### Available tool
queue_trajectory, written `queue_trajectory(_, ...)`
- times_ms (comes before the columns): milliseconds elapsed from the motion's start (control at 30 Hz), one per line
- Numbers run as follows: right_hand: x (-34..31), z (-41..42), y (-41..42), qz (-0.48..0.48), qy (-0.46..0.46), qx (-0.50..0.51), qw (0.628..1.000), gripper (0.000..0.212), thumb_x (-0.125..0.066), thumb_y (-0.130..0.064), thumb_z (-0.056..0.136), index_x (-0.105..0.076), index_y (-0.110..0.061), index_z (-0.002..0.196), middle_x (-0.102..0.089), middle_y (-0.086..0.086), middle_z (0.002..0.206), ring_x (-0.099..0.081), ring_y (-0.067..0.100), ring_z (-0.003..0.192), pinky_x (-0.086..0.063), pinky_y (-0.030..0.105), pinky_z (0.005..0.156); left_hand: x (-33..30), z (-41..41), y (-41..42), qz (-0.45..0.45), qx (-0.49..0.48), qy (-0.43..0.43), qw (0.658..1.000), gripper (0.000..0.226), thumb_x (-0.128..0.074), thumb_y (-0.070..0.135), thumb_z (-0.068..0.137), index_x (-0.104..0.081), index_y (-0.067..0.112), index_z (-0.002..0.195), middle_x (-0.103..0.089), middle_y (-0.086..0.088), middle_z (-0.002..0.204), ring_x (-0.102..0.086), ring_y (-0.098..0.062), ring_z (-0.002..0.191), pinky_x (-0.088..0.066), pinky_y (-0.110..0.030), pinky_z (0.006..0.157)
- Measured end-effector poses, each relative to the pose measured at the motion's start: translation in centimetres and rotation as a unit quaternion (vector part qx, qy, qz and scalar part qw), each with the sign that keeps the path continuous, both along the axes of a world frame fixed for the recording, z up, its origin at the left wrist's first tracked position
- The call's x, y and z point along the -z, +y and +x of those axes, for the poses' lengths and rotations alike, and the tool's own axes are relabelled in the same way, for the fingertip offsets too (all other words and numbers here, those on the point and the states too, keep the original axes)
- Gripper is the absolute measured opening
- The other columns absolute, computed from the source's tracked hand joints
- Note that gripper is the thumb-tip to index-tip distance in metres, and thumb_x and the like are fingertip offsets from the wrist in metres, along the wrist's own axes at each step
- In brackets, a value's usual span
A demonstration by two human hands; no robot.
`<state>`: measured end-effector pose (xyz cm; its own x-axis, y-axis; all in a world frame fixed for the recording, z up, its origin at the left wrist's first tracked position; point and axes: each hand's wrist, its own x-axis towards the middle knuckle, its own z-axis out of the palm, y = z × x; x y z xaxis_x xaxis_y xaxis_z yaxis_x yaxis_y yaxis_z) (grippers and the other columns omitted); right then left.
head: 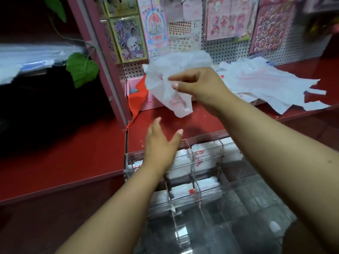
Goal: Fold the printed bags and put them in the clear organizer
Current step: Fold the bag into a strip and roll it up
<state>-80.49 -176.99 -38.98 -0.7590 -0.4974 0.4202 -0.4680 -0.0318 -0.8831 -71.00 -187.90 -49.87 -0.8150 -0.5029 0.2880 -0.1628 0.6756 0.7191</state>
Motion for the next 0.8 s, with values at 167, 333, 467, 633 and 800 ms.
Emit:
queue_trajectory(167,0.1,3.7,2.8,-0.071,-0.020,-0.012,0.997,0.012,-0.072,-0.004,0.080,-0.073,-0.016,0.081,-0.072,-0.006,0.075,-0.065,0.005,0.074,-0.051,0.017,0.072,-2.6,3.7,-1.8,0.143,0.014,0.234,0.961,0.091,-0.068,0.058,0.072,-0.016,0.046,0.145,-0.022,-0.002,0.150,-0.050,-0.006,0.122,-0.039,-0.029,0.105)
queue_trajectory(333,1.5,4.9,4.4,-0.099,-0.092,-0.010,0.991,0.014,-0.068,-0.009,0.084,-0.076,-0.015,0.074,-0.074,0.001,0.077,-0.066,0.014,0.075,-0.055,0.028,0.075,-5.7,4.6,-3.2,0.361,0.045,0.169,0.916,0.054,-0.020,0.070,0.094,-0.020,0.055,0.145,-0.043,-0.001,0.145,-0.063,-0.018,0.107,-0.049,-0.037,0.089)
queue_trajectory(467,4.3,6.3,6.7,-0.090,-0.126,0.012,0.988,0.026,-0.063,-0.010,0.087,-0.077,-0.018,0.066,-0.074,-0.001,0.076,-0.067,0.012,0.074,-0.056,0.026,0.074,-6.9,3.8,-3.5,0.451,0.029,0.054,0.890,0.064,-0.016,0.077,0.089,-0.031,0.051,0.144,-0.053,-0.013,0.137,-0.060,-0.031,0.114,-0.045,-0.041,0.092)
queue_trajectory(633,6.1,7.2,8.8,-0.070,-0.148,0.036,0.986,0.023,-0.062,-0.013,0.089,-0.076,-0.015,0.070,-0.075,0.002,0.080,-0.066,0.016,0.078,-0.052,0.030,0.076,-6.6,2.2,-3.8,0.510,0.000,-0.027,0.860,0.070,-0.024,0.076,0.090,-0.044,0.035,0.143,-0.057,-0.015,0.130,-0.059,-0.031,0.110,-0.045,-0.043,0.090)
queue_trajectory(800,6.0,7.4,9.9,0.046,0.007,0.096,0.994,0.024,-0.056,-0.027,0.095,-0.074,-0.015,0.083,-0.070,-0.003,0.085,-0.062,-0.003,0.075,-0.044,0.009,0.067,-5.9,2.4,-4.0,0.543,-0.027,0.036,0.838,0.074,-0.027,0.060,0.100,-0.056,-0.004,0.127,-0.065,-0.011,0.109,-0.066,-0.022,0.093,-0.050,-0.036,0.086)
